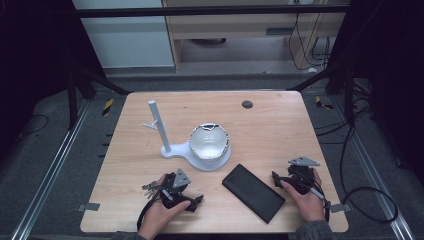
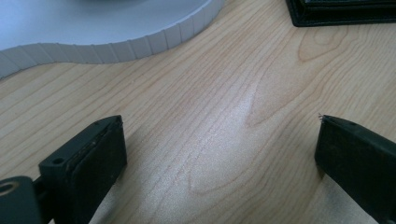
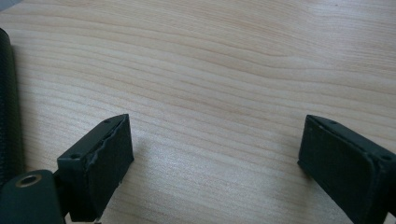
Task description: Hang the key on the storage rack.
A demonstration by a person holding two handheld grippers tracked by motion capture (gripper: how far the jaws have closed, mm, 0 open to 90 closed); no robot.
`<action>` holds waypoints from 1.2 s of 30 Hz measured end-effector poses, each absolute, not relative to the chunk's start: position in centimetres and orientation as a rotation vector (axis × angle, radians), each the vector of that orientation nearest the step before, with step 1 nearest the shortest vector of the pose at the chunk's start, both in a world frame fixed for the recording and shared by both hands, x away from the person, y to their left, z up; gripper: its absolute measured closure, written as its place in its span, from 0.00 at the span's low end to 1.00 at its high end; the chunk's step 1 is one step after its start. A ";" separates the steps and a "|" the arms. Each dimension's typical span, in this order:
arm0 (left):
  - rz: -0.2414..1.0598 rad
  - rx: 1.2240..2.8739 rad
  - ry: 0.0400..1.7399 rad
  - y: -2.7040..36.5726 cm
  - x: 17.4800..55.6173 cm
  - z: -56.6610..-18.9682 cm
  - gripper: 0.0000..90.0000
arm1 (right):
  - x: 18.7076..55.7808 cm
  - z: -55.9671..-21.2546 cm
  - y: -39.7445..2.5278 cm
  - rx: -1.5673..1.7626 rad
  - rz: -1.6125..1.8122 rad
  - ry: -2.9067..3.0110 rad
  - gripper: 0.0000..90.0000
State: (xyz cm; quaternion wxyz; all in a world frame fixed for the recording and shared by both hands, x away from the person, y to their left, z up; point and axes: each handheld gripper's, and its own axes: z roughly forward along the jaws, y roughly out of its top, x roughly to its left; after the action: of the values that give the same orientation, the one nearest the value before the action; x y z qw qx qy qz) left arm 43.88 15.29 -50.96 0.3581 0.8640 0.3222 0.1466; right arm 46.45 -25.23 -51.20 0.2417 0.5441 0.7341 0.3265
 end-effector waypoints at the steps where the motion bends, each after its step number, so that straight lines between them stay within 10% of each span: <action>1: 0.378 2.229 0.831 15.3 43.9 -51.0 0.02 | 46.4 -51.2 -25.2 1.488 0.892 2.007 0.11; 36: 0.468 2.414 0.939 25.6 44.9 -45.5 0.07 | 46.0 -51.2 -25.0 1.484 0.896 2.019 0.10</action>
State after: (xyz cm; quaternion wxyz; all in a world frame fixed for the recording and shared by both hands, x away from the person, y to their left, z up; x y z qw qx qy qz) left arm 44.91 25.61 -45.48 0.2521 0.8874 0.3453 0.1723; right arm 45.99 -25.03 -51.20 0.2380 0.5418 0.7368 0.3271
